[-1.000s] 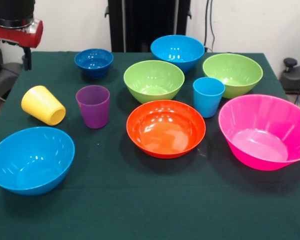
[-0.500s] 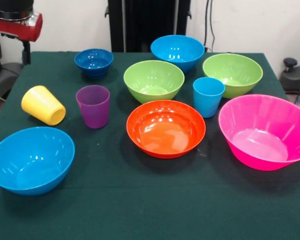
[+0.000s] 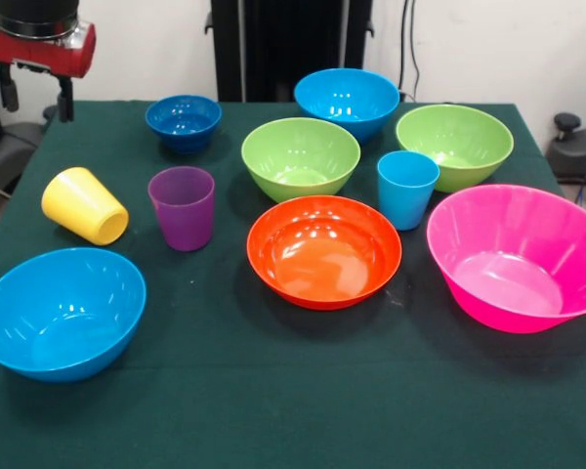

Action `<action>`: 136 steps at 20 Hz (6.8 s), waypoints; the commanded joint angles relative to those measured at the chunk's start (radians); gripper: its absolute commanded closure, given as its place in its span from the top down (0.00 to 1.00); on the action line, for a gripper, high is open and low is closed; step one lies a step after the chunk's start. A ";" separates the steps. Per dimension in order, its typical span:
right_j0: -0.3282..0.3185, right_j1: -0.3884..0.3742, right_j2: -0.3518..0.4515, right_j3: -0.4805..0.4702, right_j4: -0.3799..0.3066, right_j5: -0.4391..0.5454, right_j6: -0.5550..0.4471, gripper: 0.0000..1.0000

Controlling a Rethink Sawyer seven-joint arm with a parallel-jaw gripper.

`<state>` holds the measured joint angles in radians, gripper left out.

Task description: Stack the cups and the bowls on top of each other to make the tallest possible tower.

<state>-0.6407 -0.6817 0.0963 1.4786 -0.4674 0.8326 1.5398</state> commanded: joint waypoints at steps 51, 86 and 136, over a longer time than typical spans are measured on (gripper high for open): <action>0.054 0.004 0.126 0.110 0.060 -0.007 0.001 1.00; 0.090 -0.018 0.090 0.194 0.065 -0.089 0.043 1.00; 0.060 0.082 0.102 0.168 0.011 -0.130 -0.039 1.00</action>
<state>-0.5768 -0.6831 0.1329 1.6334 -0.4006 0.7471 1.5398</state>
